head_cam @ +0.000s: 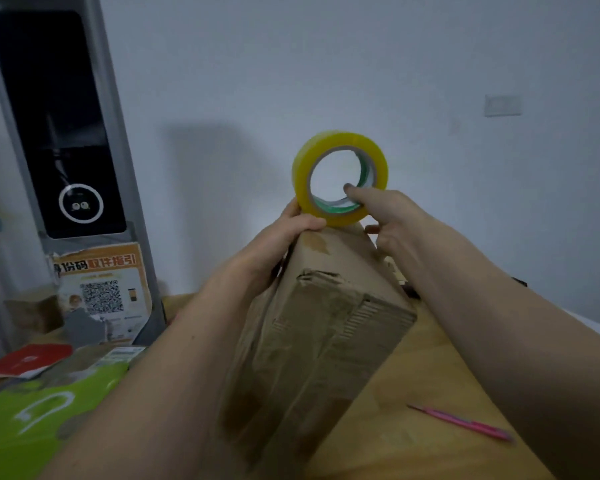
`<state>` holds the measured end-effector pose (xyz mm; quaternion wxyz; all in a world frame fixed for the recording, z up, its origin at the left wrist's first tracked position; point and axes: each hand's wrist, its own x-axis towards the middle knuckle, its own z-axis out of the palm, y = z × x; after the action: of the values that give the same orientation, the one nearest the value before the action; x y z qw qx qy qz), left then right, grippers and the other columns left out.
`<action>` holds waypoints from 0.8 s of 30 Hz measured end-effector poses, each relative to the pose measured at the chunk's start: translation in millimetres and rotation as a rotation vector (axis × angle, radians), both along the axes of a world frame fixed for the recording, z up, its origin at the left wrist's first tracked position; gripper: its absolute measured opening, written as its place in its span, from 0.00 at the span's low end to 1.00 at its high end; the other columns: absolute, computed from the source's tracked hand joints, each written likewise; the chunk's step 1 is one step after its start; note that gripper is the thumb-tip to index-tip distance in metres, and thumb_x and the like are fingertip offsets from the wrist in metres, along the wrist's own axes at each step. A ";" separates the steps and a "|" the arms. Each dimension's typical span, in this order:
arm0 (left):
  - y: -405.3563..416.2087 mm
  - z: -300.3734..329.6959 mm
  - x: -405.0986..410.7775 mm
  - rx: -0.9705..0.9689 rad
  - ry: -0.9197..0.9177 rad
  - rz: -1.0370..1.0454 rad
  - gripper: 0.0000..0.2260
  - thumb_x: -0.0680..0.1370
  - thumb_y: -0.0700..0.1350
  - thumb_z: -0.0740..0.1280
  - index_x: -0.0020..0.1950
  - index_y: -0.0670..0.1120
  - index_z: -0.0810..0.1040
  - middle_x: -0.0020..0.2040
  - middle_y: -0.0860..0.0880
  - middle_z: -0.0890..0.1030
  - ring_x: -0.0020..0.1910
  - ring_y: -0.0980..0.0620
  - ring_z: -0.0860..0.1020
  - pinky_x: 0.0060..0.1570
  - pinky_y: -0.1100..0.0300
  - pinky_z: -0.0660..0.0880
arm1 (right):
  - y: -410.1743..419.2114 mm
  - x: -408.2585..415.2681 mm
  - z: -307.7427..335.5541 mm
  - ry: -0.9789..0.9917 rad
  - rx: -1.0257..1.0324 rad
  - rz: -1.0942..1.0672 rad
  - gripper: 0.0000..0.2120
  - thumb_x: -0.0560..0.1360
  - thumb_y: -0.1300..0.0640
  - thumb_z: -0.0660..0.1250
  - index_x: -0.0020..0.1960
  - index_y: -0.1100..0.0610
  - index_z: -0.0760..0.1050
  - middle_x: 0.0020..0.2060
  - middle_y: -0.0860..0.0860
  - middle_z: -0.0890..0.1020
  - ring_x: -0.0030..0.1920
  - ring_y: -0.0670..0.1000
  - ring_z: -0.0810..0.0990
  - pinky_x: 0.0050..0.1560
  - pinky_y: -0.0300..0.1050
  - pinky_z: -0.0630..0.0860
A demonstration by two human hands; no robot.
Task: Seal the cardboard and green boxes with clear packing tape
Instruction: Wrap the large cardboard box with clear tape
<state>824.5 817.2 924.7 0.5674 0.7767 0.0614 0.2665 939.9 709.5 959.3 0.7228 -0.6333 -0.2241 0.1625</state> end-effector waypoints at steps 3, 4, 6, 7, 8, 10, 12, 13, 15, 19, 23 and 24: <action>13.3 6.5 -14.3 0.032 0.043 0.108 0.38 0.60 0.57 0.71 0.69 0.53 0.69 0.66 0.46 0.75 0.62 0.48 0.76 0.64 0.48 0.72 | 15.7 -10.7 3.3 -0.045 -0.012 0.076 0.29 0.76 0.44 0.68 0.71 0.58 0.67 0.66 0.54 0.72 0.63 0.57 0.73 0.54 0.53 0.70; 18.5 8.3 -20.3 0.059 0.061 0.149 0.37 0.60 0.58 0.70 0.69 0.52 0.69 0.66 0.46 0.74 0.62 0.48 0.76 0.65 0.48 0.72 | 18.3 -11.7 3.8 -0.039 -0.004 0.105 0.28 0.77 0.44 0.67 0.70 0.58 0.67 0.64 0.55 0.73 0.62 0.57 0.74 0.52 0.56 0.70; 32.0 10.0 -34.0 0.072 0.096 0.229 0.33 0.60 0.60 0.68 0.66 0.57 0.71 0.64 0.48 0.75 0.62 0.49 0.75 0.67 0.45 0.69 | 17.9 -4.3 2.2 0.022 0.043 0.157 0.23 0.79 0.48 0.65 0.68 0.58 0.67 0.62 0.58 0.75 0.58 0.59 0.77 0.45 0.61 0.73; 39.6 9.8 -41.2 0.059 0.110 0.249 0.30 0.61 0.62 0.67 0.63 0.61 0.73 0.63 0.50 0.76 0.62 0.48 0.75 0.67 0.43 0.69 | 17.1 2.2 -0.2 0.083 0.090 0.180 0.20 0.80 0.51 0.64 0.68 0.58 0.66 0.62 0.60 0.75 0.56 0.61 0.78 0.41 0.62 0.75; 45.6 8.0 -47.4 0.042 0.123 0.248 0.26 0.63 0.62 0.67 0.62 0.63 0.74 0.62 0.51 0.77 0.62 0.48 0.76 0.68 0.43 0.68 | 16.2 9.0 -4.1 0.141 0.133 0.198 0.18 0.80 0.54 0.64 0.67 0.58 0.66 0.61 0.62 0.75 0.54 0.63 0.79 0.37 0.62 0.76; 54.2 4.8 -51.8 0.013 0.127 0.239 0.23 0.71 0.59 0.63 0.66 0.61 0.72 0.63 0.50 0.77 0.61 0.48 0.77 0.64 0.49 0.72 | 16.0 20.1 -11.4 0.194 0.166 0.212 0.17 0.80 0.55 0.64 0.66 0.58 0.68 0.56 0.64 0.77 0.51 0.63 0.81 0.36 0.62 0.78; 57.9 2.8 -47.9 0.004 0.119 0.254 0.19 0.78 0.54 0.61 0.69 0.55 0.71 0.65 0.48 0.76 0.59 0.50 0.77 0.55 0.56 0.74 | 18.4 24.3 -18.0 0.214 0.189 0.236 0.14 0.78 0.53 0.68 0.59 0.59 0.71 0.54 0.64 0.78 0.50 0.62 0.82 0.37 0.61 0.80; 57.8 2.6 -45.8 -0.003 0.116 0.254 0.17 0.81 0.52 0.59 0.69 0.54 0.71 0.64 0.47 0.75 0.57 0.51 0.77 0.51 0.58 0.73 | 20.7 24.0 -21.4 0.237 0.209 0.251 0.14 0.76 0.53 0.70 0.56 0.59 0.71 0.54 0.63 0.79 0.51 0.61 0.82 0.38 0.59 0.81; 59.0 3.1 -43.2 -0.040 0.101 0.243 0.14 0.82 0.50 0.57 0.67 0.53 0.73 0.59 0.48 0.76 0.53 0.52 0.77 0.45 0.61 0.74 | 26.5 21.3 -28.2 0.264 0.234 0.260 0.12 0.74 0.58 0.72 0.54 0.60 0.72 0.55 0.62 0.79 0.53 0.59 0.82 0.39 0.56 0.82; 66.6 2.1 -45.6 -0.140 0.079 0.247 0.14 0.82 0.49 0.57 0.67 0.54 0.72 0.54 0.55 0.75 0.50 0.55 0.76 0.41 0.63 0.74 | 39.3 22.5 -31.2 0.185 0.198 0.222 0.07 0.76 0.70 0.64 0.52 0.62 0.69 0.53 0.63 0.78 0.50 0.60 0.82 0.36 0.56 0.82; 77.9 2.9 -54.2 -0.141 0.074 0.267 0.17 0.82 0.48 0.55 0.70 0.52 0.72 0.54 0.56 0.74 0.50 0.57 0.76 0.42 0.64 0.72 | 30.4 37.4 -34.3 0.050 0.106 0.139 0.07 0.77 0.73 0.60 0.48 0.62 0.70 0.50 0.65 0.80 0.44 0.59 0.82 0.35 0.57 0.78; 79.8 2.9 -56.6 -0.130 0.076 0.269 0.18 0.82 0.47 0.55 0.72 0.52 0.70 0.57 0.56 0.73 0.50 0.58 0.75 0.40 0.66 0.73 | 28.7 38.7 -41.2 0.051 0.098 0.135 0.08 0.77 0.73 0.60 0.47 0.62 0.70 0.48 0.65 0.80 0.43 0.58 0.82 0.34 0.56 0.78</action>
<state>767.9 897.0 927.6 0.5728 0.7326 0.2035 0.3062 978.6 738.2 918.1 0.7457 -0.5764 -0.2552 0.2158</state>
